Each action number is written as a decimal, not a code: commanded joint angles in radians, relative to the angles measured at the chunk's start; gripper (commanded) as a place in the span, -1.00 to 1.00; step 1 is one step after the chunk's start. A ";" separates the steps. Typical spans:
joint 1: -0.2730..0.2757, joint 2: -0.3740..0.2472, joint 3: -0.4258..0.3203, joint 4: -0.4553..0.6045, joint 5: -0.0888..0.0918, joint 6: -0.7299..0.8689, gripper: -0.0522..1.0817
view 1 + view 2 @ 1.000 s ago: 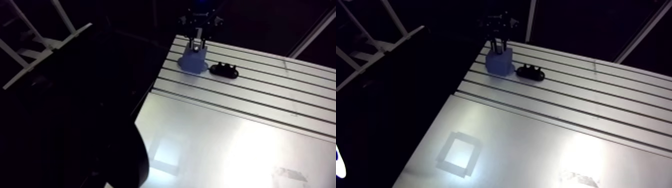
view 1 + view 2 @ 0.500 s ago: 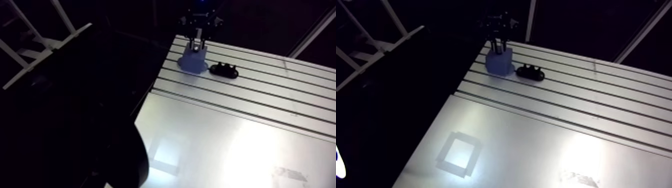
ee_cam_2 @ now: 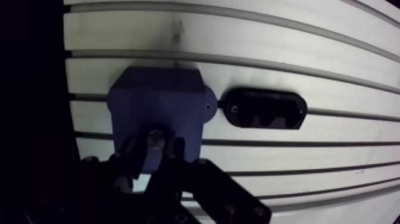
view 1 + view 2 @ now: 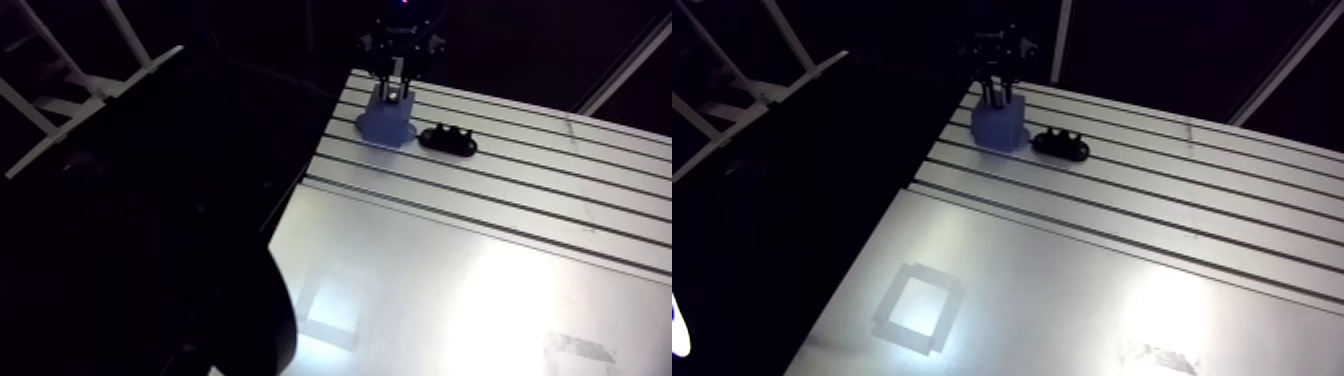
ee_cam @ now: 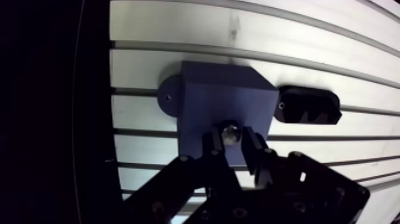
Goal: Pick up the M10 bolt and insert it into the hex recess until seated.
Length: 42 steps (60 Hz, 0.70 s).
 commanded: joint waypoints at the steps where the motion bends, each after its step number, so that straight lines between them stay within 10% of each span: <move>1: 0.000 0.007 -0.001 0.000 0.000 0.000 0.29; 42: 0.001 0.007 -0.008 0.000 0.000 -0.006 0.33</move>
